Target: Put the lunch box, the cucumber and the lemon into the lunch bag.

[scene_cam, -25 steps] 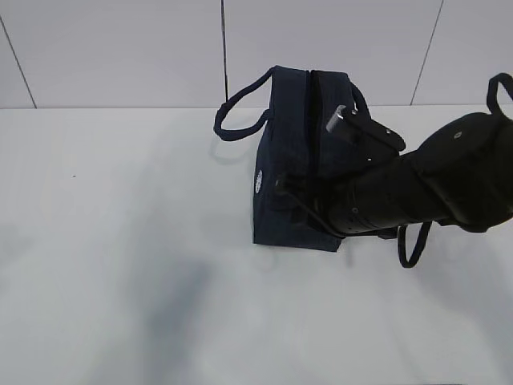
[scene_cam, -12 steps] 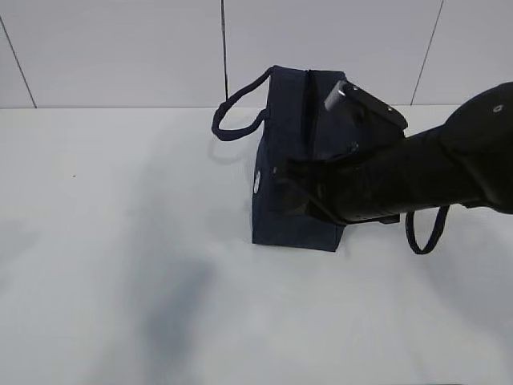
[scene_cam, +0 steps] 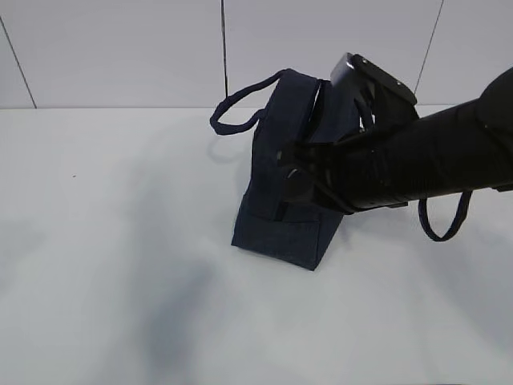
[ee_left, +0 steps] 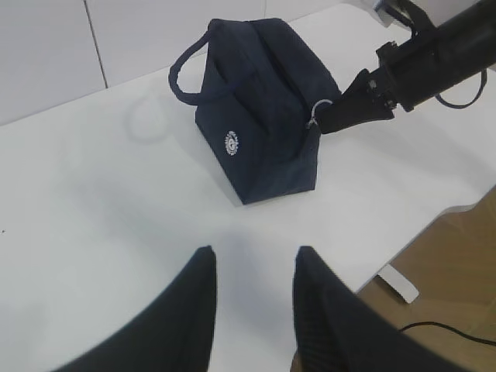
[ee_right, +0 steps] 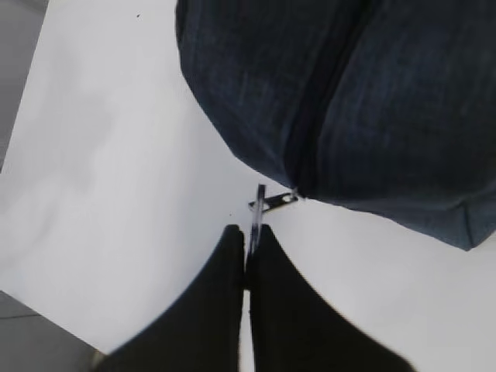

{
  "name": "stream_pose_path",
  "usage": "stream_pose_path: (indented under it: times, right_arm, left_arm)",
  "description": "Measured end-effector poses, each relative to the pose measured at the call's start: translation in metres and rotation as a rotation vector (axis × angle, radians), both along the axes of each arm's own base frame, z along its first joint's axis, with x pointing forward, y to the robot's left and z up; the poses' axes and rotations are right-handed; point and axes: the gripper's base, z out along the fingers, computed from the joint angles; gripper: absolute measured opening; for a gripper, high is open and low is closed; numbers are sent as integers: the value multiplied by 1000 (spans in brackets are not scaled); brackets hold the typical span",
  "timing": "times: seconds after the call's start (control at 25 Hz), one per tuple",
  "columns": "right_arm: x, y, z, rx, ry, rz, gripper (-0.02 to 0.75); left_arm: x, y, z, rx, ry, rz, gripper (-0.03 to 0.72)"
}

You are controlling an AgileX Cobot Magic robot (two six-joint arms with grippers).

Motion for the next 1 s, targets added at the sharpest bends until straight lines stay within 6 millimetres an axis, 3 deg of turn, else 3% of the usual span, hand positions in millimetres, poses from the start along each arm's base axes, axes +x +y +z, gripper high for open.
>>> stream_pose_path:
  times: [0.8, 1.0]
  right_arm:
    - [-1, -4, 7, -59, -76, 30, 1]
    - [-1, -5, 7, -82, -95, 44, 1]
  left_arm:
    - [-4, -6, 4, -102, 32, -45, 241]
    - [10, -23, 0, -86, 76, -53, 241]
